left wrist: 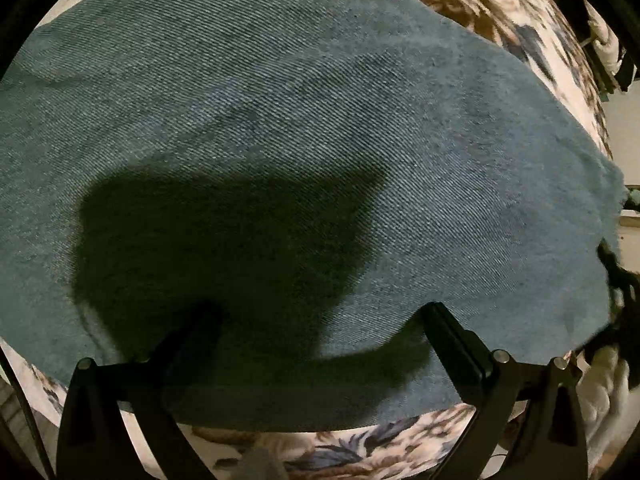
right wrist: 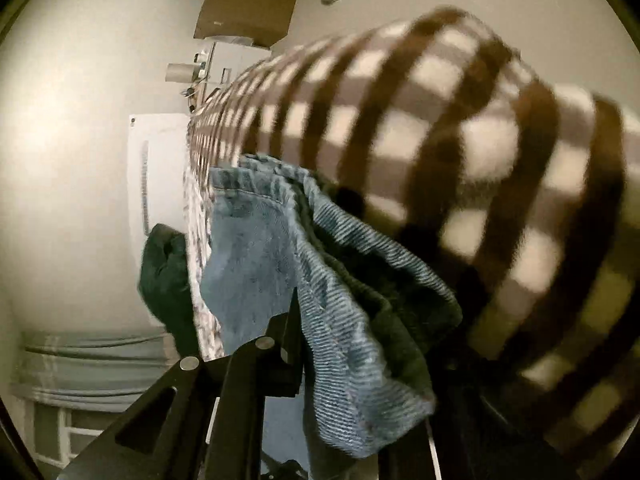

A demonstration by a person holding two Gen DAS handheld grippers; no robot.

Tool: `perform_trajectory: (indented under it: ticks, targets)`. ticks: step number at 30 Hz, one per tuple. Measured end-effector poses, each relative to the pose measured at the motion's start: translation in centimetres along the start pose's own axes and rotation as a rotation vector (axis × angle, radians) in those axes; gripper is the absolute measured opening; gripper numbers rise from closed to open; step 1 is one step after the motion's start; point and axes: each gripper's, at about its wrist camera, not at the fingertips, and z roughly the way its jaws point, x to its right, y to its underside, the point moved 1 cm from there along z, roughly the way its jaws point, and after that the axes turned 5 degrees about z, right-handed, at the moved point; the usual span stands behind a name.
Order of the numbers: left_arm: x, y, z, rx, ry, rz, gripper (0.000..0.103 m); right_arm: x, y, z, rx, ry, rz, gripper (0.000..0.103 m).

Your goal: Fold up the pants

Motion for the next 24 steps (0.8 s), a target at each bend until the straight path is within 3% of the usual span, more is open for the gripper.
perform_trajectory:
  ticks: [4, 8, 11, 15, 18, 20, 24]
  targets:
    - [0.2, -0.5, -0.7, -0.004, 0.024, -0.015, 0.103, -5.0, 1.7, -2.9, 0.037, 0.029, -0.126, 0.01]
    - [-1.5, 0.2, -4.2, 0.095, 0.026, -0.048, 0.103, -11.7, 5.5, -4.6, 0.032, 0.032, -0.3, 0.01]
    - [-5.2, 1.0, -7.7, 0.167, 0.029, -0.095, 0.103, -17.5, 9.6, -2.5, 0.008, 0.05, -0.423, 0.01]
    - [-12.5, 2.5, -12.3, 0.246, 0.005, -0.184, 0.103, -23.5, 18.9, 2.0, -0.113, 0.065, -0.604, 0.01]
    - [-19.1, 3.9, -15.2, 0.301, -0.101, -0.25, 0.103, -25.2, 27.5, 6.7, -0.261, 0.045, -0.665, 0.01]
    - [-22.6, 4.4, -15.9, 0.317, -0.147, -0.277, 0.103, -24.9, 33.5, 9.6, -0.34, 0.063, -0.734, 0.01]
    - [-29.0, 6.3, -16.0, 0.309, -0.117, -0.348, 0.103, -22.1, 42.8, 17.4, -0.522, 0.163, -0.869, 0.01]
